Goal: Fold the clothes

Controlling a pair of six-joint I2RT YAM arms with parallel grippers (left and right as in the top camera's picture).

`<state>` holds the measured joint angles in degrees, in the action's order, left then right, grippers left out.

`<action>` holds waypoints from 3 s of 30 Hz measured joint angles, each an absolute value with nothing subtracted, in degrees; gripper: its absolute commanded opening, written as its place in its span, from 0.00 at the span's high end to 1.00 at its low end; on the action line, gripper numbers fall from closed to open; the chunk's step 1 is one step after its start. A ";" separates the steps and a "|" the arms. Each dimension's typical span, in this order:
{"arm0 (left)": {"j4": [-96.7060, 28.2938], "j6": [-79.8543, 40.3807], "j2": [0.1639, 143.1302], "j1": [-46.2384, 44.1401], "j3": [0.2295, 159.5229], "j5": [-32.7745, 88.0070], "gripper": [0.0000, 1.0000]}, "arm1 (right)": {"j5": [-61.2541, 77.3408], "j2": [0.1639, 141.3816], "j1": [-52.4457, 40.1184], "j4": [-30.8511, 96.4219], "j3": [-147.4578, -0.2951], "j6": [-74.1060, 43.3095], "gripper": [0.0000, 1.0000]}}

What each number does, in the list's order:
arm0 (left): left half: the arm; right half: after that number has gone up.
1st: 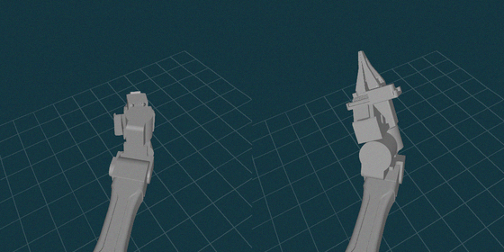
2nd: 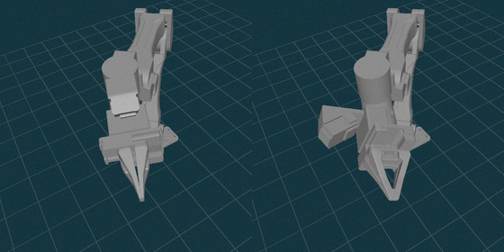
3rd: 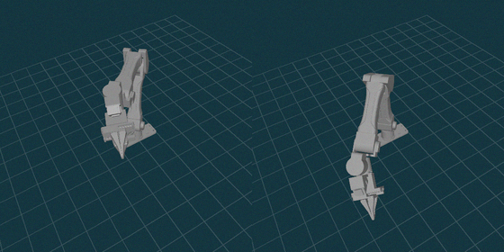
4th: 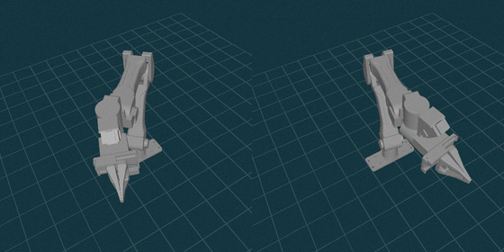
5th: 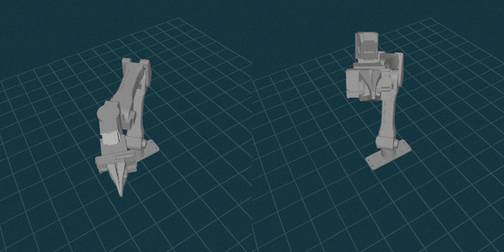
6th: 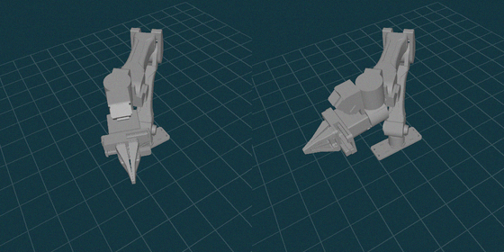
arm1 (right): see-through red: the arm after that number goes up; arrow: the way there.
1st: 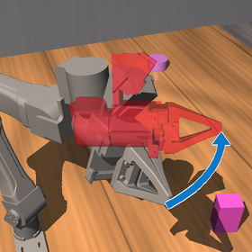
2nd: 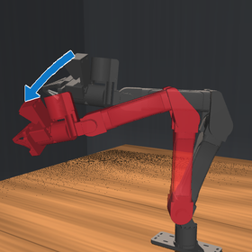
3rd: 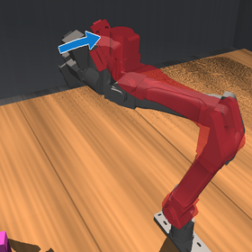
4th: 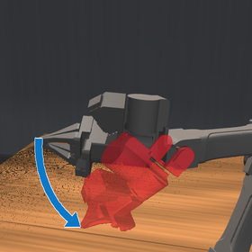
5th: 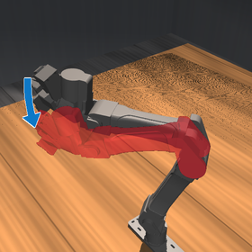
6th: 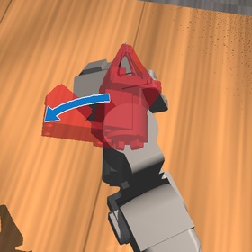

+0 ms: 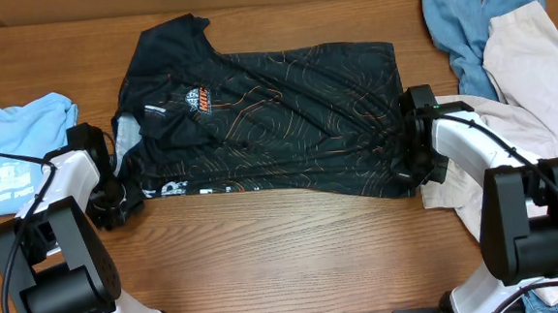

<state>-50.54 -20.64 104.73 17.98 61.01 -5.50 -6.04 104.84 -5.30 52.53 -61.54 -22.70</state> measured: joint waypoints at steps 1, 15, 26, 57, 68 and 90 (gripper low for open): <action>-49.89 -20.60 104.62 17.98 60.99 -4.89 0.51 | -6.07 104.84 -5.30 52.53 -61.54 -22.72 0.96; -40.82 -16.10 90.96 17.98 60.71 3.18 0.32 | -6.26 104.84 -5.30 52.07 -61.47 -22.90 0.96; -44.64 -16.80 98.85 17.98 60.62 -3.95 0.32 | -6.26 104.84 -5.30 52.03 -61.45 -22.94 0.96; -52.80 -24.08 97.47 30.81 60.29 -8.14 0.96 | -4.86 104.86 -5.48 56.99 -61.32 -23.24 0.96; -53.41 -24.05 97.36 30.79 60.23 -7.68 0.94 | -4.29 104.71 -5.52 57.30 -61.23 -23.55 0.96; -56.01 -17.30 96.40 30.92 62.50 -1.56 0.67 | -5.54 94.17 -5.28 57.89 -59.68 -21.82 0.54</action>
